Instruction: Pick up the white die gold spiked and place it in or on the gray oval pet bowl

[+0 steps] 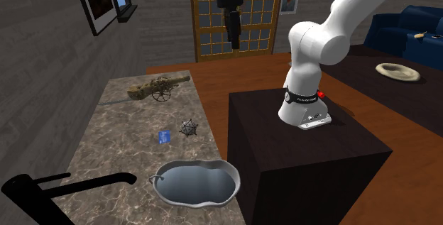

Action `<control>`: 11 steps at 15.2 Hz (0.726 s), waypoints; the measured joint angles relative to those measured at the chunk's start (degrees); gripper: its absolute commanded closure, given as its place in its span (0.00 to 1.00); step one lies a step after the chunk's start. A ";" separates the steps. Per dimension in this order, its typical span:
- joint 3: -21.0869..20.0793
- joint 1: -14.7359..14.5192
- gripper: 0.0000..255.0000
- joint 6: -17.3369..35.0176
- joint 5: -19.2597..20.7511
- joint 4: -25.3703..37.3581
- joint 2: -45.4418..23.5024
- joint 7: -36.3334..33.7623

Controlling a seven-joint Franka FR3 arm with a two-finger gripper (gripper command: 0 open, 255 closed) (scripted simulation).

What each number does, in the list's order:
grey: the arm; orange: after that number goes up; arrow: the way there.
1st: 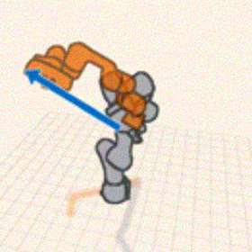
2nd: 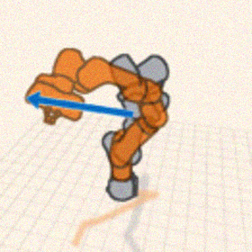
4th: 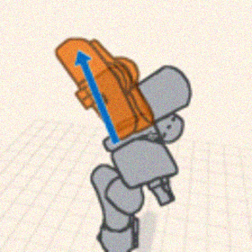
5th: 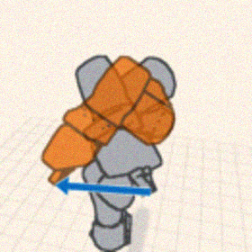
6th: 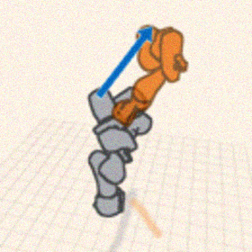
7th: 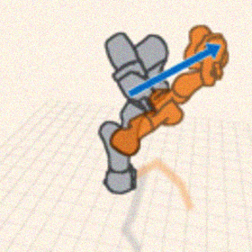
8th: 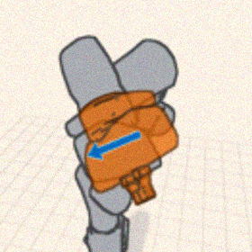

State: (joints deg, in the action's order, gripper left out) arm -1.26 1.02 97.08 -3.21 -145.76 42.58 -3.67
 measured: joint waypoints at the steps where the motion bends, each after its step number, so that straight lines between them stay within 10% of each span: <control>1: 0.64 0.38 0.00 2.50 0.31 -1.87 -0.33 0.69; 11: 5.50 2.87 0.00 27.34 0.96 -12.89 -10.99 5.76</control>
State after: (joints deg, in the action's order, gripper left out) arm 4.25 3.88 124.41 -2.25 -158.65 31.59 2.09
